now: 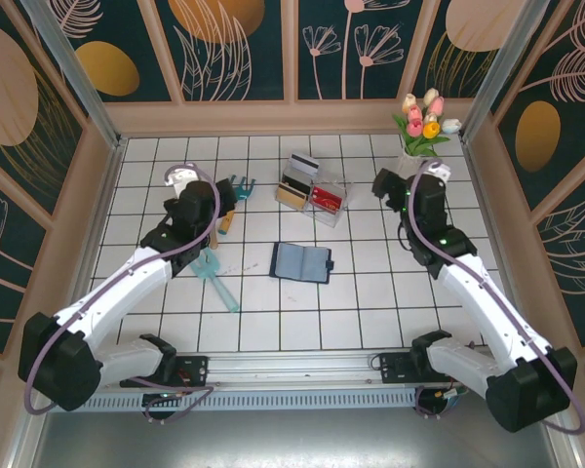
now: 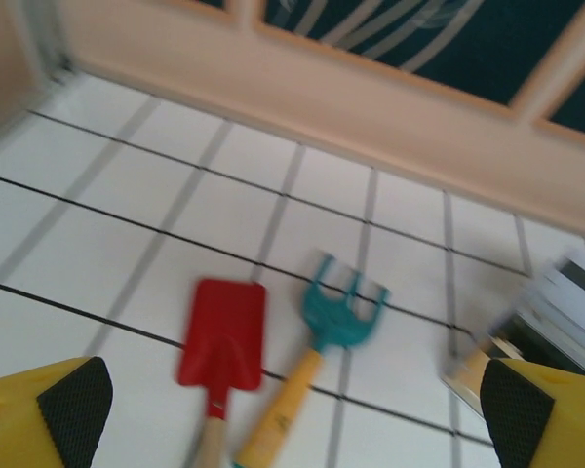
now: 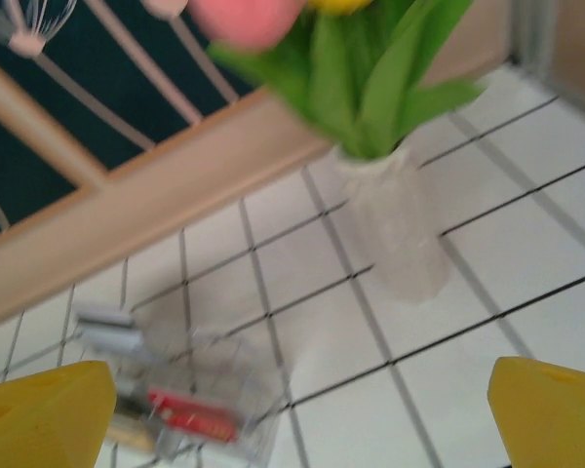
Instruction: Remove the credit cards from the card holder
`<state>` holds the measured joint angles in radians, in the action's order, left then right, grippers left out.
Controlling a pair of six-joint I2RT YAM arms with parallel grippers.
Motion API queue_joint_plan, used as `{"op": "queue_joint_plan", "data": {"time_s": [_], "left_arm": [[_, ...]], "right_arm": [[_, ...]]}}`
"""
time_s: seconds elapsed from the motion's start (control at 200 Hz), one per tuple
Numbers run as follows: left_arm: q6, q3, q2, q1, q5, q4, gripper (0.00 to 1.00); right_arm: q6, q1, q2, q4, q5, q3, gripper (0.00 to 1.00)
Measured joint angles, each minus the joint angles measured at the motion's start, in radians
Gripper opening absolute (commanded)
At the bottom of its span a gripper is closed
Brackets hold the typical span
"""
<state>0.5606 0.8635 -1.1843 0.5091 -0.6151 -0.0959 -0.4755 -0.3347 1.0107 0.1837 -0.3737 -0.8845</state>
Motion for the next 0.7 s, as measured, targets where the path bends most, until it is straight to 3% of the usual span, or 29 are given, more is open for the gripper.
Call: {"op": "queue_joint_plan", "data": {"time_s": [0.085,0.18,0.37,0.53,0.701], "left_arm": [[-0.060,-0.048,0.024,-0.026,-0.101,0.051,0.99],[-0.101,-0.125,0.054,-0.079,-0.142,0.117,0.98],[-0.124,-0.299,0.089,-0.211,-0.150,0.261,0.98],[-0.129,-0.373,0.076,-0.311,-0.149,0.348,0.98],[-0.202,-0.486,0.061,-0.346,-0.150,0.508,0.99]], "right_arm": [[0.023,0.074,-0.011,-0.030,-0.023,0.010,0.99],[0.080,0.134,-0.011,-0.104,-0.033,0.066,0.99],[0.199,0.177,-0.037,-0.330,-0.038,0.323,0.99],[0.256,0.248,-0.035,-0.451,-0.044,0.420,0.99],[0.307,0.294,0.011,-0.615,-0.011,0.502,0.99]]}}
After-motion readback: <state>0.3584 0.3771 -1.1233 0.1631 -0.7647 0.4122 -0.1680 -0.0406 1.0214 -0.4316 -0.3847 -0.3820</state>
